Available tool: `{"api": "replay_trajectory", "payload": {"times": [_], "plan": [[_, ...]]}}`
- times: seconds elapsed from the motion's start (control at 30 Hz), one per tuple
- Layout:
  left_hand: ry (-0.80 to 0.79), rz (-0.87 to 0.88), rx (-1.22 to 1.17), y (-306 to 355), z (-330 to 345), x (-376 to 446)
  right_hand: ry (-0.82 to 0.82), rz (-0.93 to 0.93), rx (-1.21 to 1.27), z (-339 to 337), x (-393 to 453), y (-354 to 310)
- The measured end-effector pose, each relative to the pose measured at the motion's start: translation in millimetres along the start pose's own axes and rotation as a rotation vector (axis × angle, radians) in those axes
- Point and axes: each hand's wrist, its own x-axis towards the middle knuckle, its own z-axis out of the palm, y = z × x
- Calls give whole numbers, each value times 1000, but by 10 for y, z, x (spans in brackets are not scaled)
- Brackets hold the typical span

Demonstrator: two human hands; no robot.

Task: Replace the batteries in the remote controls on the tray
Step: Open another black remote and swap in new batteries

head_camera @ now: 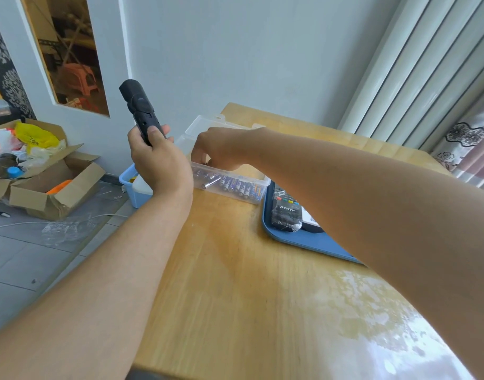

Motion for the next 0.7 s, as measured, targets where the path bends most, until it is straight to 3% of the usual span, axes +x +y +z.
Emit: {"api": "replay_trajectory", "payload": {"times": [0.23, 0.47, 0.6, 0.7], "plan": [[2, 35, 37, -1, -2, -13, 13, -11, -24, -24, -38, -8], [-21, 203, 105, 6, -11, -73, 167, 93, 88, -132, -411, 236], [-125, 370, 159, 79, -30, -337, 248, 227, 96, -169, -1017, 616], [-309, 439, 123, 211, 108, -722, 290, 364, 97, -160, -1703, 1021]]}}
